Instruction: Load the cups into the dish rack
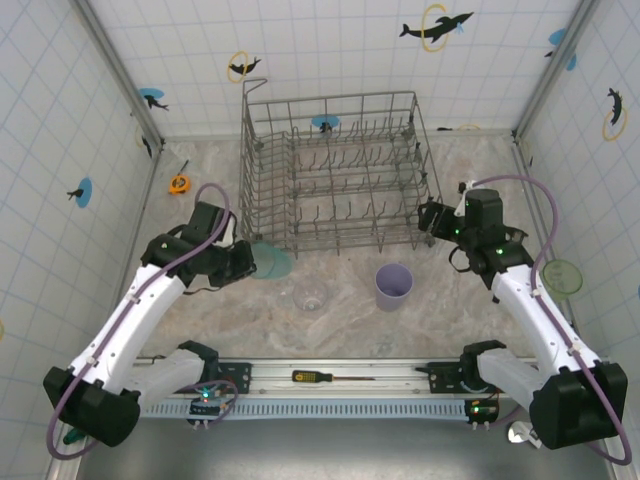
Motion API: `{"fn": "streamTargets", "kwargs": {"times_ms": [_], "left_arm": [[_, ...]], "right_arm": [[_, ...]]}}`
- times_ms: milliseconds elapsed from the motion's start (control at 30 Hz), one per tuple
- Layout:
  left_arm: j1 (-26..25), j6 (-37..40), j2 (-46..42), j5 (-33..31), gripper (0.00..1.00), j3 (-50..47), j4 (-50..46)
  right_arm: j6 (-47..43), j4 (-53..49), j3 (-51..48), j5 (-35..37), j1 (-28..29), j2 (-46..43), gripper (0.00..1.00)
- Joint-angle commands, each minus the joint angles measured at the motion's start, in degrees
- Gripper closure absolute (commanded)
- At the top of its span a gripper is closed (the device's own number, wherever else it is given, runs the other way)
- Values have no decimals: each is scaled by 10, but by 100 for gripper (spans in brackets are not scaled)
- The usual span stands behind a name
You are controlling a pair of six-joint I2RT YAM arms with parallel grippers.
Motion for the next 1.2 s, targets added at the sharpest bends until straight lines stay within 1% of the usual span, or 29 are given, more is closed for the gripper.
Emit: {"fn": "streamTargets", "kwargs": {"times_ms": [0,200,400,667,733,967,1133,1167], "left_arm": [[-3,-13,0,26,100,37,4],[-3,-10,20,51,100,69,27],[-3,-16,42,83,100,105,77],[-3,-11,85,111,100,163,132],[-3,-5,103,114,100,179,142],[-3,28,175,139,100,250,150],[-3,51,210,151,100,273,196],[-3,58,217,153,100,275,207]], "right_arm": [[-2,25,-10,-13,5,3,0],[-5,31,-5,-21,14,2,0],[-14,60,-13,-69,18,-3,0],[-12,79,-13,-81,23,-8,0],[-18,87,-2,-99,27,-1,0],[-40,59,82,-147,32,43,0],[-2,110,90,-198,33,69,0],[7,123,92,-218,32,76,0]]}}
